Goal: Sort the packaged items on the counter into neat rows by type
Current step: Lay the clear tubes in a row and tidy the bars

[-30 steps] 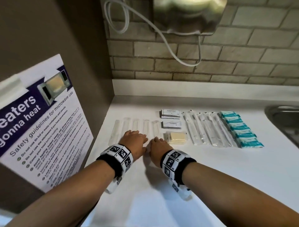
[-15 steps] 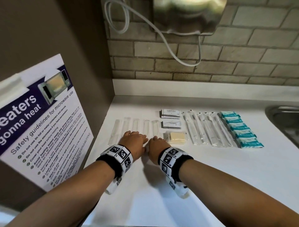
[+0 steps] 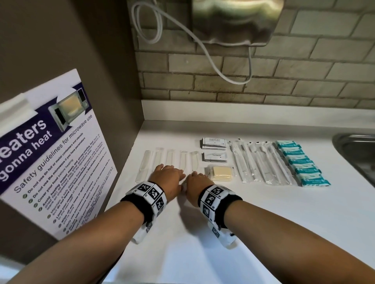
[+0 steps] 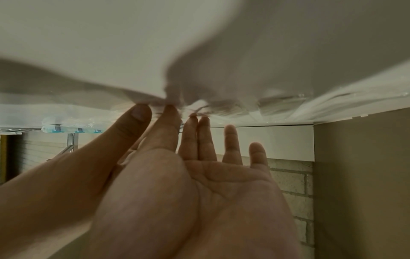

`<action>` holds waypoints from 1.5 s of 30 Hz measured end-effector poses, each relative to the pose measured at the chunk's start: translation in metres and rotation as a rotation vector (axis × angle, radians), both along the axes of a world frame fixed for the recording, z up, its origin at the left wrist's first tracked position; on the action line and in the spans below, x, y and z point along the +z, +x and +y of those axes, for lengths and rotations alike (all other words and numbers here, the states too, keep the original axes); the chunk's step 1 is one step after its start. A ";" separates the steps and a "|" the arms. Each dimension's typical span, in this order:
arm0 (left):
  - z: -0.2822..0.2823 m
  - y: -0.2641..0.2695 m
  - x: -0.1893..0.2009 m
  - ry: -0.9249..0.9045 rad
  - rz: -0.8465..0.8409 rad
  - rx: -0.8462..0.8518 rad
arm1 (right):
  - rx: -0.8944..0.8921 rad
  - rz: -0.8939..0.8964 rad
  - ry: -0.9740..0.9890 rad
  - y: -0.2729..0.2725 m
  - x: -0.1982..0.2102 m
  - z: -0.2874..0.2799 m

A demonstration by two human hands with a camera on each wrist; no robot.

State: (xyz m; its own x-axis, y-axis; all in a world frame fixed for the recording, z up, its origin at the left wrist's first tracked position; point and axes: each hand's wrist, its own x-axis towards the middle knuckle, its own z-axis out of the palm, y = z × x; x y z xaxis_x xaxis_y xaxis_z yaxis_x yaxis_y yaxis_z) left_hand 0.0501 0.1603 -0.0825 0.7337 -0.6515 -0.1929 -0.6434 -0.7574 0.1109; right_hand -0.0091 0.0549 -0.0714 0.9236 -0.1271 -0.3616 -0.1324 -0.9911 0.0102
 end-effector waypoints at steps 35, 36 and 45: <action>-0.109 0.009 0.025 0.006 0.073 -0.034 | -0.040 0.022 0.044 0.001 0.028 -0.143; -0.112 0.011 0.024 0.017 0.085 -0.031 | -0.032 0.016 0.060 0.003 0.027 -0.144; -0.126 0.012 0.023 0.012 0.175 -0.016 | 0.043 0.030 0.120 0.019 0.015 -0.144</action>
